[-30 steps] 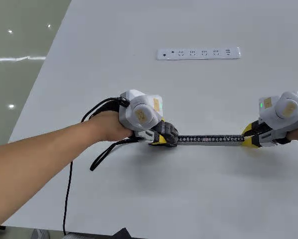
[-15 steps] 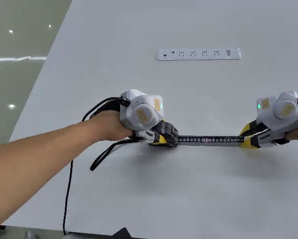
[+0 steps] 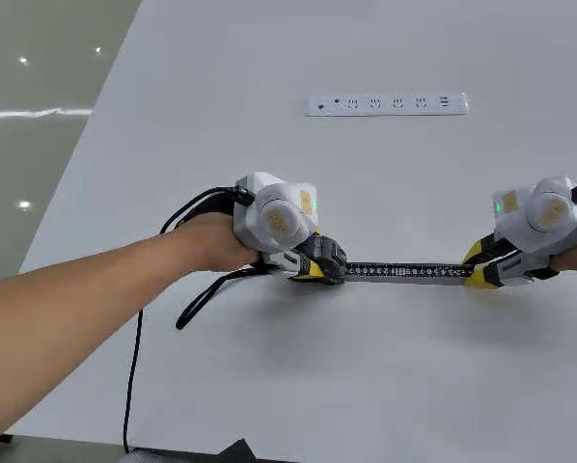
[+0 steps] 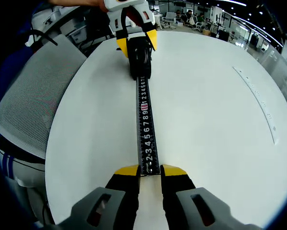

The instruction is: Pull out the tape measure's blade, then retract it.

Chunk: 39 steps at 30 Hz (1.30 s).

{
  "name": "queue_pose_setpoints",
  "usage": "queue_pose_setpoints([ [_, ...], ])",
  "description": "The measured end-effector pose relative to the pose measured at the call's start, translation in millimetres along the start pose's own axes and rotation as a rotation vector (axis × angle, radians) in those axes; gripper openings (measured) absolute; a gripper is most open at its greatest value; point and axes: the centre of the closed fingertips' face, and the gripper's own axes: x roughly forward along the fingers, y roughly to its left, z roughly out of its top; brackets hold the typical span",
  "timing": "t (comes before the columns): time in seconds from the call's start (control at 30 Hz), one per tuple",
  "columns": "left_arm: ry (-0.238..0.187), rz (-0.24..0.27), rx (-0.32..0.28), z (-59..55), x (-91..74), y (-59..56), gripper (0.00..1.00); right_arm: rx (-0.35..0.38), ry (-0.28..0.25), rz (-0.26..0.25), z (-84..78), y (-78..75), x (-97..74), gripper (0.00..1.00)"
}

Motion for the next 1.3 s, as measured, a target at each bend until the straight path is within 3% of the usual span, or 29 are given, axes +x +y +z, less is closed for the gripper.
queue_pose_setpoints([
  [0.6,0.001,0.001,-0.001,-0.6,0.3,0.0,0.28,-0.037,0.005,0.003,-1.2,0.1,-1.1,0.12],
  [1.3,0.004,0.0,0.001,-2.1,-1.3,0.0,0.28,-0.029,-0.011,0.002,-7.4,1.1,-4.5,0.09],
])
